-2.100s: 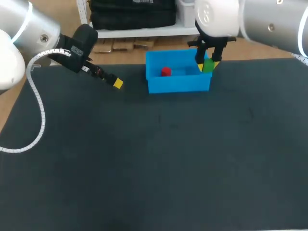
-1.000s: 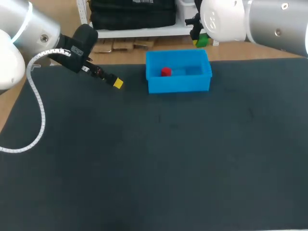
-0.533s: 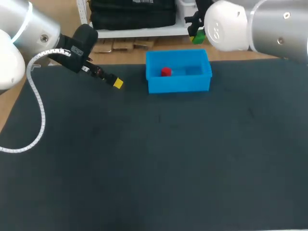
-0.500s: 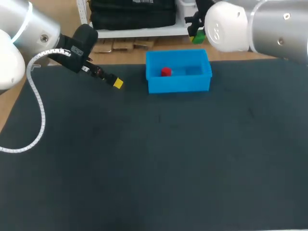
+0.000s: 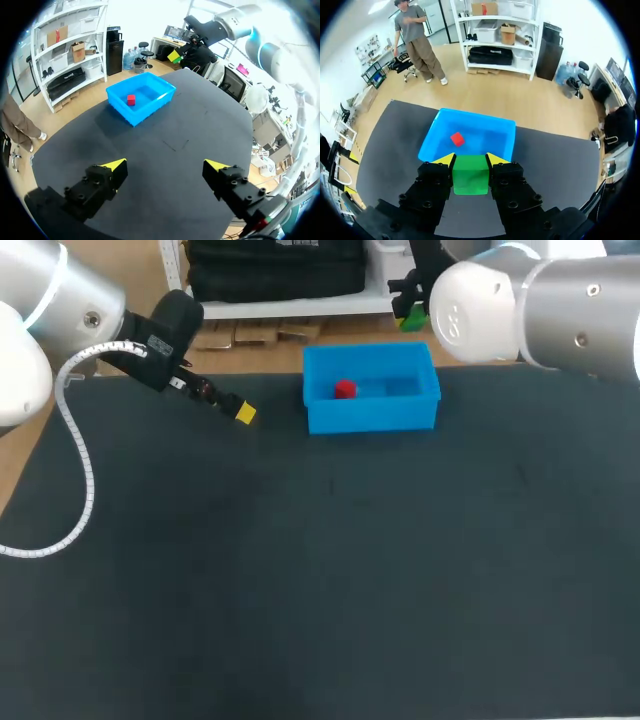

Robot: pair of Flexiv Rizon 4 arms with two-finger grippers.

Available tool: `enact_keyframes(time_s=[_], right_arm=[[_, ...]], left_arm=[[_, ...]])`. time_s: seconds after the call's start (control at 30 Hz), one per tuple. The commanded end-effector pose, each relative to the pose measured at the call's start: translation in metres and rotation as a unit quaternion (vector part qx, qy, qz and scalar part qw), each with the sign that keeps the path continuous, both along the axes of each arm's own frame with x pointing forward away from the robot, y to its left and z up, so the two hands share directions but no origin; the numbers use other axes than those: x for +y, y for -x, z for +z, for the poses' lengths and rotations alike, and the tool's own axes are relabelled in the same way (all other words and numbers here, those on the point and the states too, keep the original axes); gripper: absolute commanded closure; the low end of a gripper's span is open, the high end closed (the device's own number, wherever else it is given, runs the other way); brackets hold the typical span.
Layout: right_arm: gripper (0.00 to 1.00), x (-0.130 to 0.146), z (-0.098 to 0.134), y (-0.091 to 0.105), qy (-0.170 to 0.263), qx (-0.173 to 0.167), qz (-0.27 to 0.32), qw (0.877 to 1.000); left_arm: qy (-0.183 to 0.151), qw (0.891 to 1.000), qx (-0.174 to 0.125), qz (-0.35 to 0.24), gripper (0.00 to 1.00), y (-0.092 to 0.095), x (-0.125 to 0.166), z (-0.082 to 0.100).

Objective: Use the left arm to pick the red cube and place it into the blue plastic box first, then use the right arm to grasp the green cube and put it into the same blue plastic box after the first action is fully finished.

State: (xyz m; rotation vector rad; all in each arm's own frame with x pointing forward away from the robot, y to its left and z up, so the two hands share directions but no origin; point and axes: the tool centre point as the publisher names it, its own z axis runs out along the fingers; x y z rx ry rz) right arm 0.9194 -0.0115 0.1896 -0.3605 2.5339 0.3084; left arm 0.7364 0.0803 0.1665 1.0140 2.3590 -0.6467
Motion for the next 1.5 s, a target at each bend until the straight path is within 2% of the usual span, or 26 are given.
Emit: enact_keyframes(time_s=[0.03, 0.67, 1.07, 1.5], right_arm=[[1.00, 0.004, -0.002, -0.016, 0.000, 0.007, 0.006, 1.000], [1.00, 0.019, -0.020, -0.055, 0.016, 0.007, 0.023, 1.000], [1.00, 0.014, -0.035, -0.062, 0.008, 0.003, 0.024, 1.000], [1.00, 0.004, -0.053, -0.057, -0.008, 0.004, 0.020, 1.000]], left_arm=[[0.002, 1.000, -0.001, -0.001, 0.00, 0.000, 0.001, -0.001], [0.002, 1.000, -0.001, -0.001, 0.00, 0.000, 0.001, -0.001], [0.002, 1.000, -0.001, -0.001, 0.00, 0.000, 0.001, -0.001], [0.002, 1.000, -0.001, -0.001, 0.00, 0.000, 0.001, -0.001]])
